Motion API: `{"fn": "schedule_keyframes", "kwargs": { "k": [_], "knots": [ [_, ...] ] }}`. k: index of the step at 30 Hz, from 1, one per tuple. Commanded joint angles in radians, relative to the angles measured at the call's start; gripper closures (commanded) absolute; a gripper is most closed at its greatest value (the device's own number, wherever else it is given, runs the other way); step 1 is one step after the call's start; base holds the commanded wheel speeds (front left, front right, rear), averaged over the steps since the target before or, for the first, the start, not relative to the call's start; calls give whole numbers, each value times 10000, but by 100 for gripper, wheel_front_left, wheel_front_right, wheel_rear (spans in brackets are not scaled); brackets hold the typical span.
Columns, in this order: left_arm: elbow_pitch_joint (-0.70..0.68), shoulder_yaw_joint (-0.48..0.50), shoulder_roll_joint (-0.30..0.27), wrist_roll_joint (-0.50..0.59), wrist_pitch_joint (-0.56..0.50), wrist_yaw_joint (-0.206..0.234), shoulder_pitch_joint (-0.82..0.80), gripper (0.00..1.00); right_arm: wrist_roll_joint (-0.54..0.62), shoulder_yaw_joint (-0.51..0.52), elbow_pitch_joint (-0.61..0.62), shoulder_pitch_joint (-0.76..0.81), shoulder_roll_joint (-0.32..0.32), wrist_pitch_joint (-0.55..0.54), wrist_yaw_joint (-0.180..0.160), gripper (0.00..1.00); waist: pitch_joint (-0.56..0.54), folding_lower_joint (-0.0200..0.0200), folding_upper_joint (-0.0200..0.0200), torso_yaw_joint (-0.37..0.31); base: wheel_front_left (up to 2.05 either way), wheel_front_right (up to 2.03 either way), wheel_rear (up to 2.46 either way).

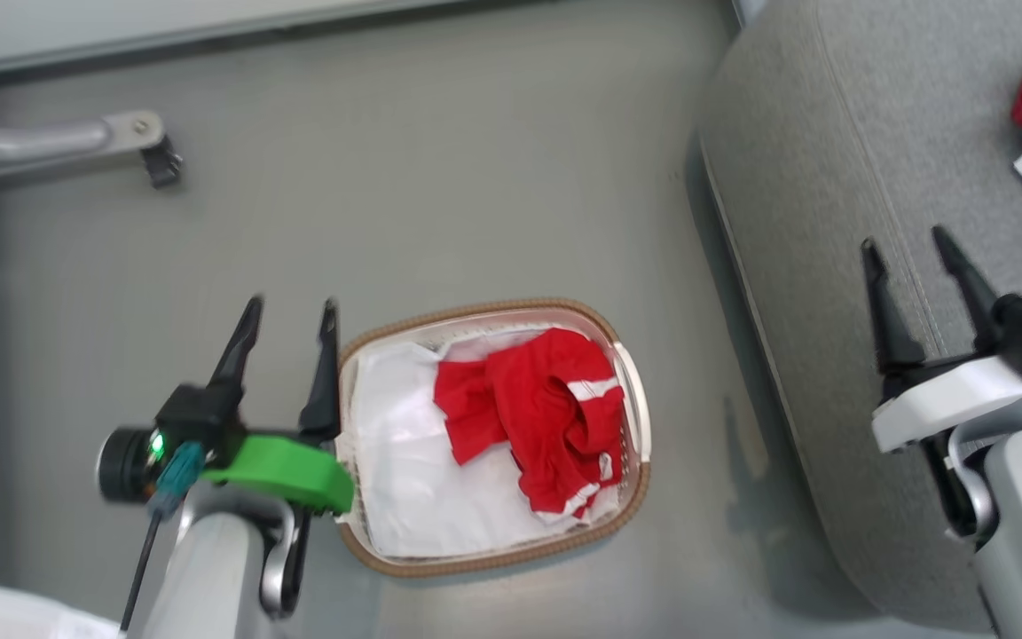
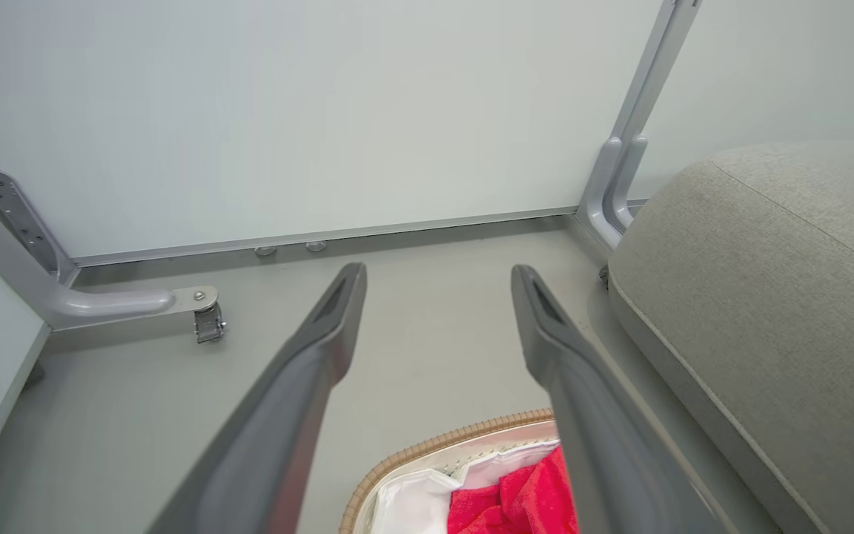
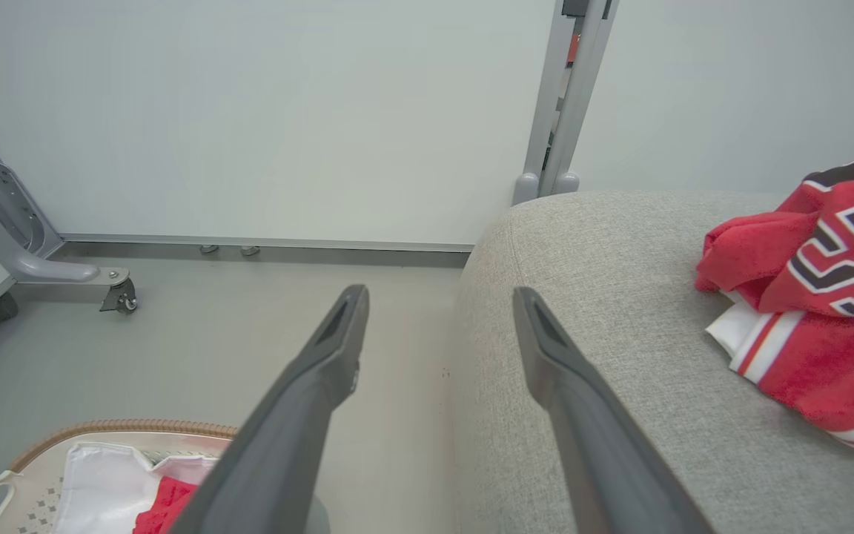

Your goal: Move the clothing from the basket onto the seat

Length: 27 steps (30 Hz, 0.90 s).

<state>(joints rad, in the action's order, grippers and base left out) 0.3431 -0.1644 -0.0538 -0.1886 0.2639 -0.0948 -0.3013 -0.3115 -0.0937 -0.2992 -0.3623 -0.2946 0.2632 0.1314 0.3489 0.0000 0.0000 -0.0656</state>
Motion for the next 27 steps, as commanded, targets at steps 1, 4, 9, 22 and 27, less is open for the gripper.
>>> {"fn": "schedule_keyframes", "kwargs": {
  "k": [1,4,9,22,27],
  "knots": [
    [73,255,6,33,10,106,408,0,88,-54,4,266,102,23,-14,0,-1159,0,0,884,0,0,0],
    [108,743,13,193,10,178,931,0,187,-191,-34,544,458,23,-14,0,-1538,0,0,1076,0,0,0],
    [-49,1289,22,503,10,205,1749,0,414,-568,-132,1148,760,23,-14,0,-2043,0,0,1316,0,0,0],
    [-572,1377,25,-59,9,349,3005,0,385,-390,-287,1871,1063,23,-14,0,-2345,0,0,1339,0,0,0],
    [-262,768,24,-261,9,147,2408,0,407,-467,-105,1375,970,23,-14,0,-1833,0,0,1160,0,0,0]
  ]
}}
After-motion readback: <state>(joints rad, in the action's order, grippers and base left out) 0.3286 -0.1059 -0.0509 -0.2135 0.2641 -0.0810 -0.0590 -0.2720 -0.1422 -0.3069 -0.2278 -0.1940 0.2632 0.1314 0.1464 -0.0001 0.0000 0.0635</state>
